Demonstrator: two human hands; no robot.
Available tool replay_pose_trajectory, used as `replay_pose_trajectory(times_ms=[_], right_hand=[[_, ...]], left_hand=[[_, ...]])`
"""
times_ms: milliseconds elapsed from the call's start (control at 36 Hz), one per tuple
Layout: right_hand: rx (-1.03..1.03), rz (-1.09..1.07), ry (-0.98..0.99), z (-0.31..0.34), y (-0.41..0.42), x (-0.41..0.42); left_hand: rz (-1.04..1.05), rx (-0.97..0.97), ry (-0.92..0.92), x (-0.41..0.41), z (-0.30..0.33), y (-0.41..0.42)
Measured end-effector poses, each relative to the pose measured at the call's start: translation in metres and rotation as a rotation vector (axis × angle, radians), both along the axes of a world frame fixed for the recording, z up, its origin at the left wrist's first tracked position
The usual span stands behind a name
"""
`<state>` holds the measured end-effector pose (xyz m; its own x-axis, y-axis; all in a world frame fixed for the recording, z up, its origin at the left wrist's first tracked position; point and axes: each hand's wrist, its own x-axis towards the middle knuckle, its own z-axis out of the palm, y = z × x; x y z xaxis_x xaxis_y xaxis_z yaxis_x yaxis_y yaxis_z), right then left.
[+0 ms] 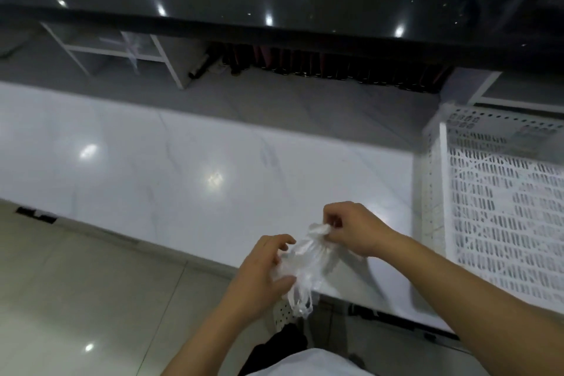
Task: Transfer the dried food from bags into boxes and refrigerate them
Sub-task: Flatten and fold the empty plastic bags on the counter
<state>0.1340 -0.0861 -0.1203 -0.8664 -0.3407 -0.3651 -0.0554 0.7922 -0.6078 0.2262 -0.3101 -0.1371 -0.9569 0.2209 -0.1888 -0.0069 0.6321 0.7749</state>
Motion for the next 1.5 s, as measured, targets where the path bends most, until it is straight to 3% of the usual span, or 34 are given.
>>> replay_pose_trajectory(times_ms=[111,278,417,528,611,722,806,861,1000,1139,1250,1361,1500], right_hand=[[-0.255,-0.117,-0.193,0.020,0.023,0.014],[-0.634,-0.256,-0.354,0.066,0.068,0.036],[-0.770,-0.439,-0.281,0.097,0.114,0.059],[-0.782,-0.579,-0.118,0.116,0.154,0.088],[-0.760,-0.560,-0.037,0.122,0.178,0.113],[-0.793,-0.538,0.006,0.126,0.197,0.147],[-0.845,-0.545,0.013,0.129,0.209,0.169],[-0.853,-0.578,0.049,0.127,0.221,0.183],[-0.669,-0.694,0.187,0.127,0.243,0.224],[-0.118,-0.664,0.401,0.130,0.246,0.255],[0.260,-0.667,0.393,0.129,0.244,0.269],[0.373,-0.774,0.334,0.122,0.242,0.293],[0.289,-1.055,0.228,0.115,0.234,0.322]], left_hand=[[0.023,0.083,0.043,0.015,0.015,0.002],[0.122,0.168,0.320,0.016,0.059,0.024],[0.183,0.296,0.377,0.014,0.082,0.052],[0.219,0.291,0.369,0.014,0.092,0.071],[0.072,0.280,0.354,0.013,0.114,0.092],[-0.332,0.047,0.114,0.004,0.139,0.136],[-0.551,0.094,-0.064,-0.001,0.144,0.176],[-0.589,0.150,-0.089,-0.001,0.141,0.197],[-0.544,0.289,-0.093,0.003,0.127,0.229],[-0.758,0.220,-0.048,0.009,0.121,0.265],[-0.875,0.197,0.010,0.011,0.119,0.290],[-0.972,0.207,0.002,0.014,0.108,0.305],[-1.032,0.340,-0.002,0.020,0.092,0.317]])
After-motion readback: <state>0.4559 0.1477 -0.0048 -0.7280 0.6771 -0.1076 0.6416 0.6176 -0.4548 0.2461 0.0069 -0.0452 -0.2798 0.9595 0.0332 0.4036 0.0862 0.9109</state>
